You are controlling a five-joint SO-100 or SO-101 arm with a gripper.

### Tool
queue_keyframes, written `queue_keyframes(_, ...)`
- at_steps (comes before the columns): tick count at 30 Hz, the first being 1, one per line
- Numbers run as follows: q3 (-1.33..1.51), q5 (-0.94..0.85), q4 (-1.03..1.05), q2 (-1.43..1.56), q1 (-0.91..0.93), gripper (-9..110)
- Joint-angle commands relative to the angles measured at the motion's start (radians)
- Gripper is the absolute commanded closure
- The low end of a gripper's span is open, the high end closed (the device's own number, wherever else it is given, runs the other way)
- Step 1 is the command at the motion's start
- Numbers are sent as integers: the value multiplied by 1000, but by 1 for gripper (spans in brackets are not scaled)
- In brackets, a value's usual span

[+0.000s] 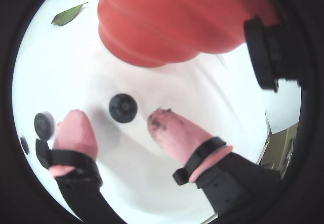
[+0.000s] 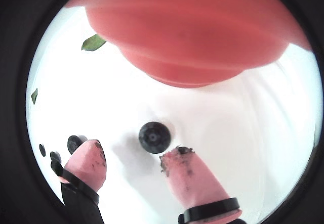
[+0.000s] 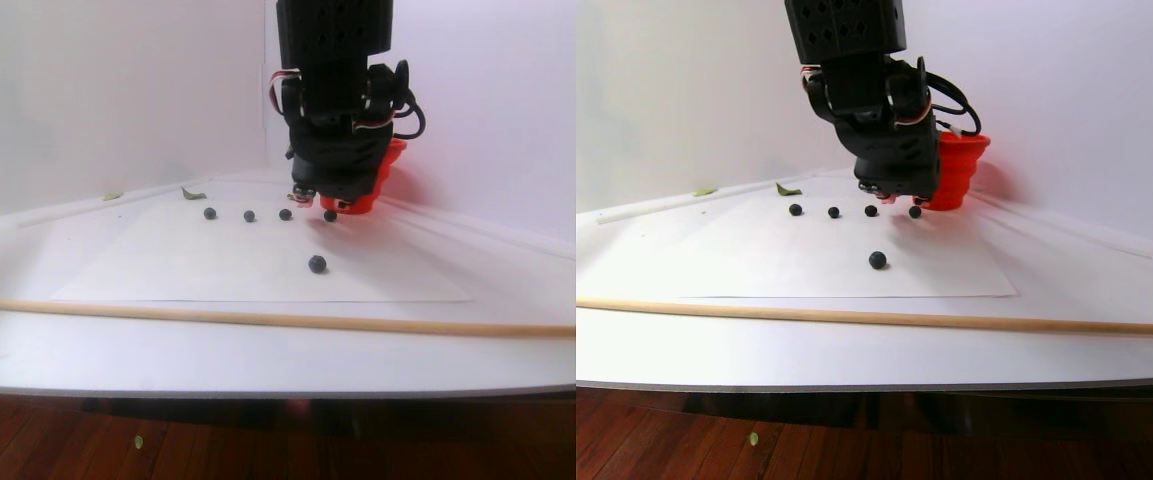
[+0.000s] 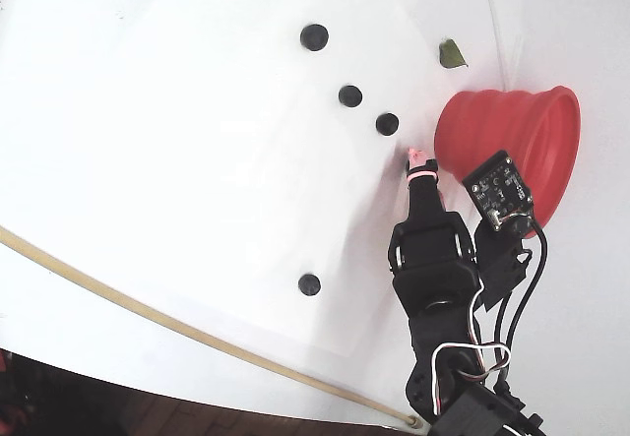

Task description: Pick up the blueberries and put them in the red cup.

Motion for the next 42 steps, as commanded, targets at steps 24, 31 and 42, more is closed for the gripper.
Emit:
queue_keyframes(24,104,-46,26,207,-84,79)
queue_keyframes(31,80,-63,26,175,-100,79)
queue_keyframes(42,2,-84,23,100,-109,79)
